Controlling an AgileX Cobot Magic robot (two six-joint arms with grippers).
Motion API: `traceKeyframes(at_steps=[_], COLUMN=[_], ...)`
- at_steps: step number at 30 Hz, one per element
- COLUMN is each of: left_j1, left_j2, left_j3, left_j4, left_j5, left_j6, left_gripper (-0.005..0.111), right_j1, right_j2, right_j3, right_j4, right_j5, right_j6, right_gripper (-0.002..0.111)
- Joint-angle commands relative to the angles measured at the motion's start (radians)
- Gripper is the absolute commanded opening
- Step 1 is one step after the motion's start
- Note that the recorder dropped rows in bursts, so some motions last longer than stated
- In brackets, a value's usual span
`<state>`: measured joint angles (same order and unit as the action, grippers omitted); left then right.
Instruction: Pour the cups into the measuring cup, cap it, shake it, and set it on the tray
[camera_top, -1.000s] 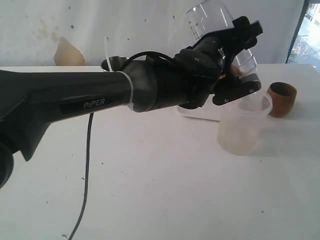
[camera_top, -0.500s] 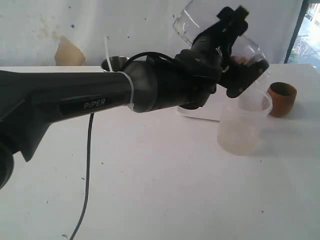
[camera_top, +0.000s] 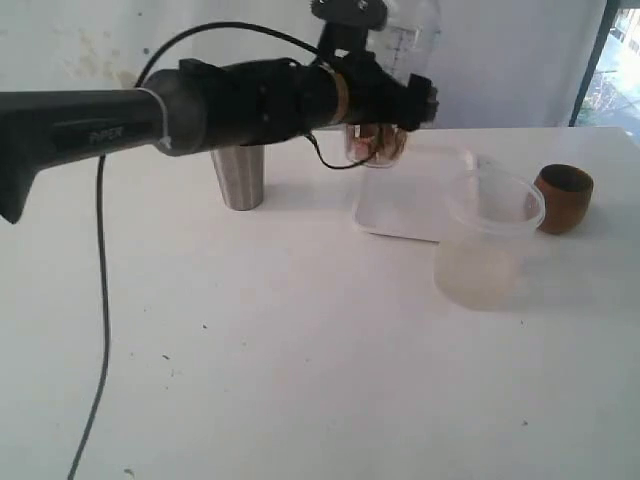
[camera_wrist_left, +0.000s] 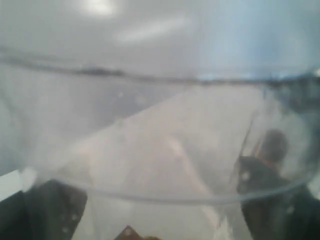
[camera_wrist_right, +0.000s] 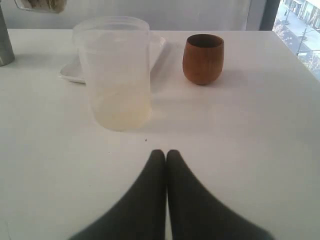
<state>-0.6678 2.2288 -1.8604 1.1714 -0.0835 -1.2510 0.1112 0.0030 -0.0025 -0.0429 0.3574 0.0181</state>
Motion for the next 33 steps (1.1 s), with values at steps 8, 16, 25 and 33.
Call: traceKeyframes(at_steps=[8,16,25,33], left_j1=[0.107,0.107,0.107,0.097], left_j2=[0.084,0.238,0.358,0.398], left_j3=[-0.001,-0.001,-0.067,-0.101], left_j4=[-0.207,-0.673,-0.7,-0.692], left_j5=[-0.418,-0.66,-0.707,-0.69], left_j6=[0.299,0.742,0.806,0.774], left_gripper=[0.0,0.0,0.0,0.0], right_j1=[-0.002,-0.002,-0.002,-0.002], right_j2=[-0.003,-0.003,-0.003,-0.003], right_j3=[0.003,0.003,0.003,0.003], right_j4=[-0.006,-0.006,-0.006,-0.006], right_j5=[-0.009,-0.009,-0.009,-0.009], right_j6=[0.004,0.004,0.004,0.004], right_gripper=[0.0,0.0,0.0,0.0])
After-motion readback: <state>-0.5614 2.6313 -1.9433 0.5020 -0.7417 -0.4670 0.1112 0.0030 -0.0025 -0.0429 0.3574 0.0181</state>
